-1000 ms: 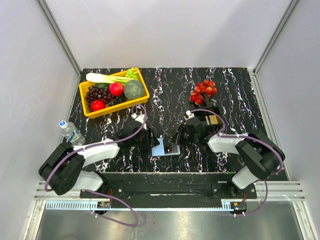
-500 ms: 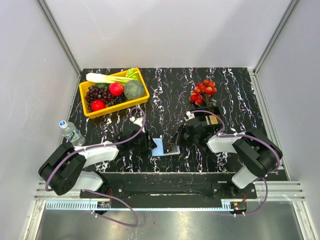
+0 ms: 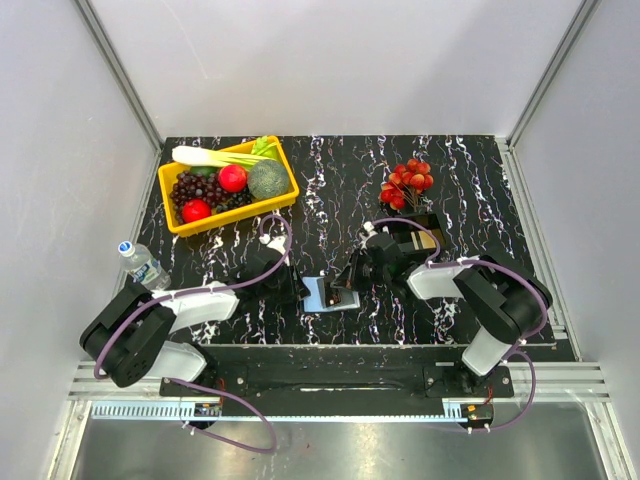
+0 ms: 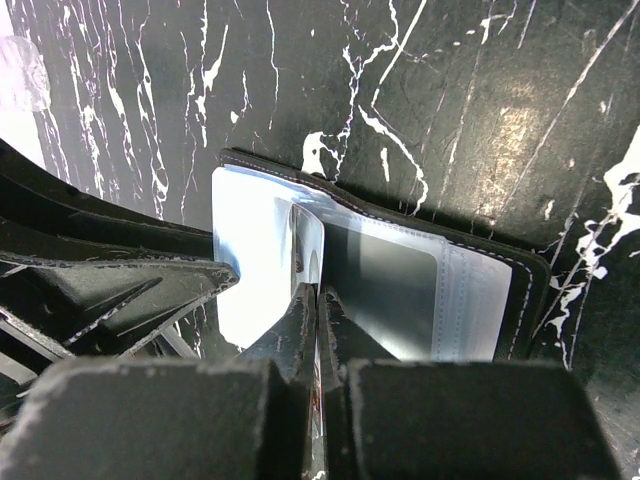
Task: Put the credit cards into the card holder
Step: Insert the credit card into the card holder.
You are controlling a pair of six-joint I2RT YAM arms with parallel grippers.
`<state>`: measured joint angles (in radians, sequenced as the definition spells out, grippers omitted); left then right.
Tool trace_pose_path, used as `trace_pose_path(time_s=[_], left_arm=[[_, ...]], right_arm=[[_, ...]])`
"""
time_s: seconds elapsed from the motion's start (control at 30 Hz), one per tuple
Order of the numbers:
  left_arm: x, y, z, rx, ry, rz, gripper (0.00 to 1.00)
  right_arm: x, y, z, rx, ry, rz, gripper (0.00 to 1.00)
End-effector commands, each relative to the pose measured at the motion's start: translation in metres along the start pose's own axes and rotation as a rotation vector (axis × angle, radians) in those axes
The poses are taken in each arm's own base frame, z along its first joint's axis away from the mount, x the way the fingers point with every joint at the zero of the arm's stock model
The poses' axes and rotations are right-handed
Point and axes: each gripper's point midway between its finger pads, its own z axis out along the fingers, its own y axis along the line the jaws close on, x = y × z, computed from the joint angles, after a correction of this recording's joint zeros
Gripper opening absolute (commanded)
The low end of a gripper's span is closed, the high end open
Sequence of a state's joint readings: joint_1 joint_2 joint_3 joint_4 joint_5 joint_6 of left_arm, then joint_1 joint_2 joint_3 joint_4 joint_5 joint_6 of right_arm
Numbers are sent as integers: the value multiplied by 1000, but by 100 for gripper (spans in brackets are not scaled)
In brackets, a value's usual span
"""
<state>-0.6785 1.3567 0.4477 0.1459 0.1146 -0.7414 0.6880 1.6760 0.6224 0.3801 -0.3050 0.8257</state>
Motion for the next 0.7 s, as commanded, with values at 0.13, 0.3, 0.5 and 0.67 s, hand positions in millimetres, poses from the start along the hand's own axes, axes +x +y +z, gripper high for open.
trace_pose_path(time_s=[0.13, 0.3, 0.5, 0.67], left_arm=[[7, 3, 3, 0, 24, -1, 22], [6, 2, 3, 2, 22, 1, 18], [5, 0, 5, 7, 28, 5, 17], [4, 0, 5, 5, 26, 4, 16]], right_arm=[[22, -38, -11, 193, 89, -51, 0], [20, -44, -14, 241, 93, -55, 11], [28, -34, -2, 183, 166, -50, 21], [30, -19, 1, 120, 196, -59, 27]])
